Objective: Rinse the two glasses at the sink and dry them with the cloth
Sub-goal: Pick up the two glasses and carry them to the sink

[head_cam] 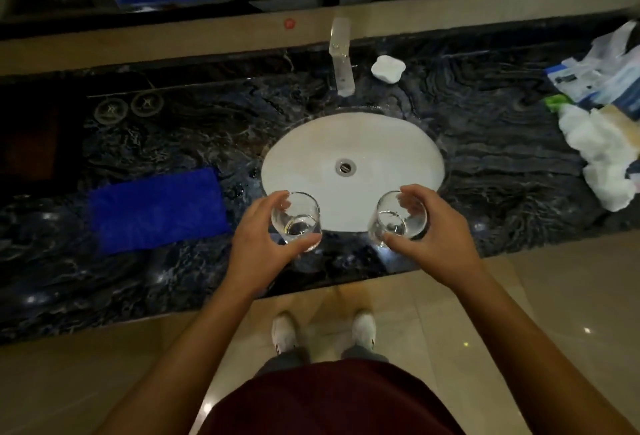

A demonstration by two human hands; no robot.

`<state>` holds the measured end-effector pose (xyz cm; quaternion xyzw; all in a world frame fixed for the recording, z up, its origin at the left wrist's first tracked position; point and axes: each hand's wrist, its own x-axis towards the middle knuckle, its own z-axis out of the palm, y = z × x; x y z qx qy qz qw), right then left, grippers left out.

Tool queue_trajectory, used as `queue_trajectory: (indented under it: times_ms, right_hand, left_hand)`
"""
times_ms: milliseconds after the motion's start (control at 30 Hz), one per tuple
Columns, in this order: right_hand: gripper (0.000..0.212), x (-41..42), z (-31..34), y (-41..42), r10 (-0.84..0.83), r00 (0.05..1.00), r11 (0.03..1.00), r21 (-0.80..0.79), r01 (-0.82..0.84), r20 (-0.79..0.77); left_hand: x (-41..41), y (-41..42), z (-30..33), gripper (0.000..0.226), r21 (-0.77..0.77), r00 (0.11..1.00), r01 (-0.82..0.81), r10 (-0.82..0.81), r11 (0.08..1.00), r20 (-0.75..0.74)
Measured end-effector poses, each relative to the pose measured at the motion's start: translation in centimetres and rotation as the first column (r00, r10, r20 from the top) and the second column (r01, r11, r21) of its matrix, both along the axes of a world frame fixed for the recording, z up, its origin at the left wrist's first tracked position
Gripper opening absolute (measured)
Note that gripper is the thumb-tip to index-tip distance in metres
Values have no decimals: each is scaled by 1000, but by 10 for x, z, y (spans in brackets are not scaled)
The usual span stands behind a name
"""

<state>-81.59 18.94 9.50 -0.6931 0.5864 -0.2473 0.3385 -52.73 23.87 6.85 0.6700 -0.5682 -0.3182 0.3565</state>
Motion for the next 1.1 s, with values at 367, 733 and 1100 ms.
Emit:
queue_trajectory:
  times_ms: [367,733,1100]
  right_hand:
    - [79,-22,-71,-18,204,977,974,118,-196,-59]
    - [85,-21,-101,-23,239,957,964,158,-214,-166]
    - [85,-25,-109,-22,255,956,957,179,-228,-144]
  left_hand:
    - [-35,27,-44,83,155,972,-195,170,968,162]
    - [-28,15,-66,88,243,972,-220,191,945,137]
    - [-26,17,-80,88,283,985,-157,130,946,113]
